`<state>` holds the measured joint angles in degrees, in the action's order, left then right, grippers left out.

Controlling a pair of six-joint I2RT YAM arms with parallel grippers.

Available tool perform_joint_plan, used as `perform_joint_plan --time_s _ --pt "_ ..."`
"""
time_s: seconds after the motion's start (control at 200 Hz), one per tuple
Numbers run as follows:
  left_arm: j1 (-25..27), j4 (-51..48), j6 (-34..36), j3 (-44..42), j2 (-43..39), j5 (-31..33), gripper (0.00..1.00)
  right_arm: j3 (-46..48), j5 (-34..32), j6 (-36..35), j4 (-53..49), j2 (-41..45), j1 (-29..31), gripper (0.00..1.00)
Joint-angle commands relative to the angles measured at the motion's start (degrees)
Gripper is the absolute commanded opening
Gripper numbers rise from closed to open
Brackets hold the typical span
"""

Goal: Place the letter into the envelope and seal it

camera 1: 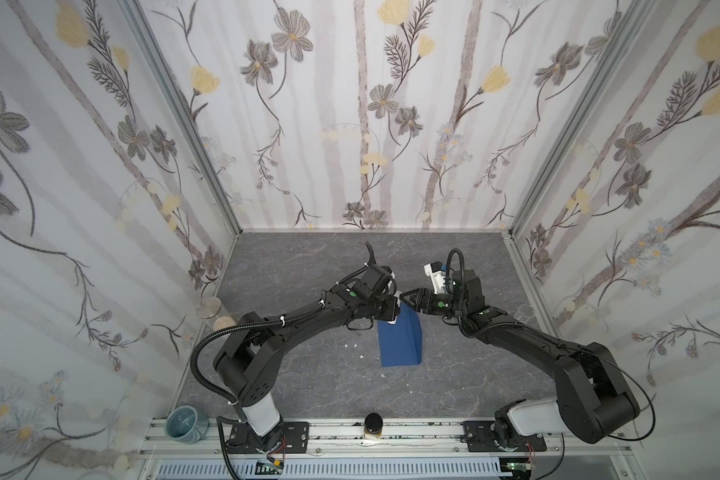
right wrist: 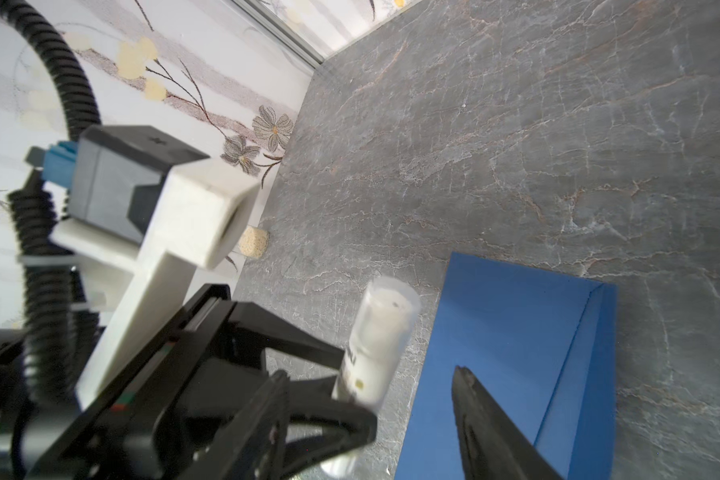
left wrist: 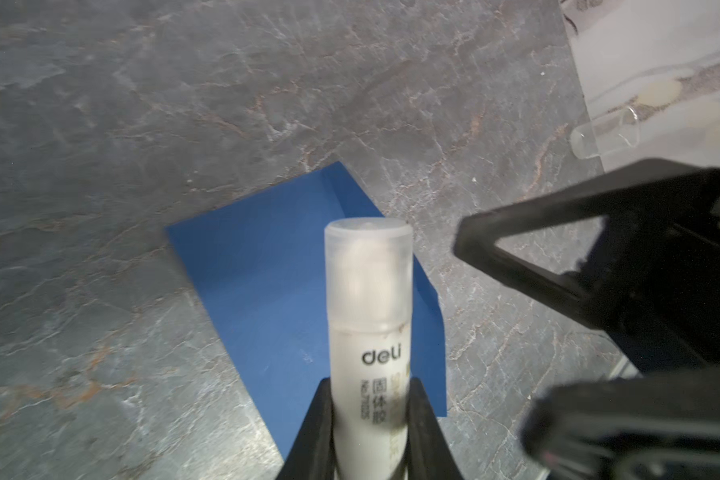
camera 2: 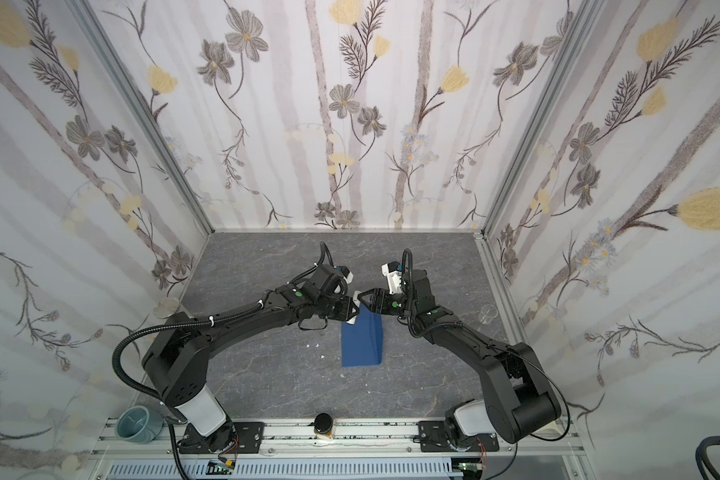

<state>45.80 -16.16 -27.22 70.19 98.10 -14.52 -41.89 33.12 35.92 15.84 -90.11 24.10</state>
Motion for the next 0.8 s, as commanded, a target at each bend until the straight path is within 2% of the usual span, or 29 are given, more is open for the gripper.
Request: perform_joint_plan --time_s 0.0,0.2,0.43,0.795 --pt "1.0 3.5 -1.1 1.0 0.8 -1.9 0.0 -0.4 1.2 1.6 5.1 -0.9 0.1 0.63" --pt "1.8 4.3 -1.4 1.1 0.8 -2.0 0.0 -0.9 0.4 1.6 4.5 -3.4 0.1 0.6" --pt "1.8 4.3 -1.6 0.4 -0.5 -1.9 0.0 -0.8 0.3 1.7 4.6 -4.6 0.0 0.5" --pt "1.8 4.4 -1.9 -1.1 -1.2 -1.7 0.0 -3.4 -0.6 2.0 4.3 -4.9 -0.4 0.45"
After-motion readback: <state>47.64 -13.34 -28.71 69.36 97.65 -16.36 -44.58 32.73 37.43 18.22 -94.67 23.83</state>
